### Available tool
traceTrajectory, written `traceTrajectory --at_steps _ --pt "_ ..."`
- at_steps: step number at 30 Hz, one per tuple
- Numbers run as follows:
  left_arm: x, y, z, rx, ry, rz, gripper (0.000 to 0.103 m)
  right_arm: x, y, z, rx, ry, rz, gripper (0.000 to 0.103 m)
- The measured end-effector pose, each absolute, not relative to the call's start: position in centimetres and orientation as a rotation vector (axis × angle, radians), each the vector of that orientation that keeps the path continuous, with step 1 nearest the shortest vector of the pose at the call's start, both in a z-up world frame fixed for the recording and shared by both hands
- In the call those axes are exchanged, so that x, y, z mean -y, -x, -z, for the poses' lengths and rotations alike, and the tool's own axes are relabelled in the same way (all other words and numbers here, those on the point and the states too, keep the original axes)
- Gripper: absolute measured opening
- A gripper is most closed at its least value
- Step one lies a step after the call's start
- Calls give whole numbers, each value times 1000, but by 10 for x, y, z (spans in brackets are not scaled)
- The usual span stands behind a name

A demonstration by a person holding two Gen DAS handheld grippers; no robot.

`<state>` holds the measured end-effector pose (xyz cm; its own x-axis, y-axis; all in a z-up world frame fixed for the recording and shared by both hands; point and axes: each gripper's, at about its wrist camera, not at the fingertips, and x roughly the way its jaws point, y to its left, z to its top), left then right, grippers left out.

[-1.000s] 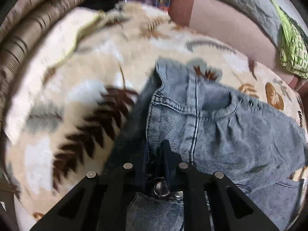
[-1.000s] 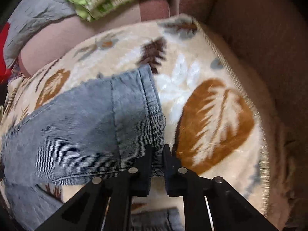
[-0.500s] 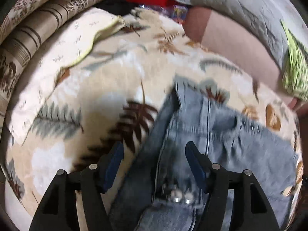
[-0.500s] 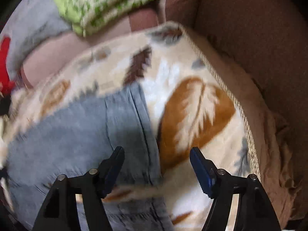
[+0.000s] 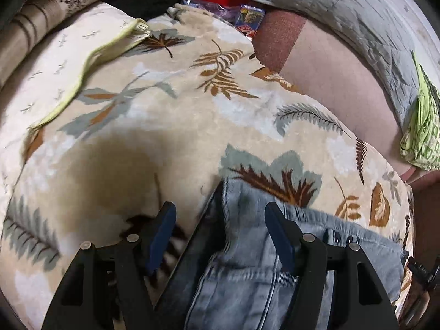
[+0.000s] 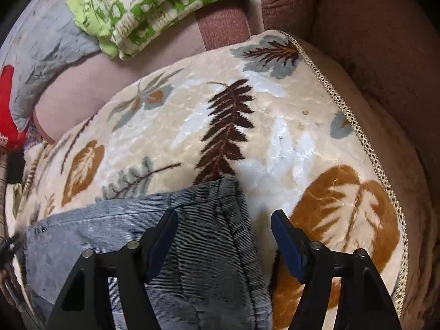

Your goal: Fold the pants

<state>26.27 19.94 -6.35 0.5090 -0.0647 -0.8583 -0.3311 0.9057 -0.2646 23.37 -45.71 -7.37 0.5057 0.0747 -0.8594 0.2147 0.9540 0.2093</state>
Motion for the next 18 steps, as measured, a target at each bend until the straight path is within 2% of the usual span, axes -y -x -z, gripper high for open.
traceTrajectory --at_steps 4,6,7,9,11,12,13,14,15,17,18 --pt "-191 -277 68 -1034 427 -134 65 462 -235 71 -1044 -315 86 72" --pt "-188 -282 72 -1051 417 -126 51 463 -238 66 -1039 -322 68 71" --pt "-186 -285 76 -1066 411 -125 48 463 -239 63 -1036 -318 64 70" --pt "-184 -288 80 -1074 414 -129 47 460 -245 64 -1047 -312 60 69" --pt "-182 -290 82 -1072 404 -137 47 456 -255 73 -1079 -296 55 65" --pt "-180 -291 83 -1074 393 -142 47 454 -259 78 -1097 -291 56 53" --pt "-177 -293 83 -1075 381 -146 47 451 -264 85 -1120 -285 59 35" --pt "-176 -294 83 -1077 363 -151 39 449 -266 88 -1127 -270 70 34" --pt "-174 -297 85 -1091 324 -169 7 448 -268 90 -1128 -256 82 30" --pt "-175 -301 87 -1113 315 -179 2 444 -269 88 -1121 -237 87 19" --pt "-176 -302 87 -1115 317 -184 2 442 -268 85 -1116 -219 92 18"
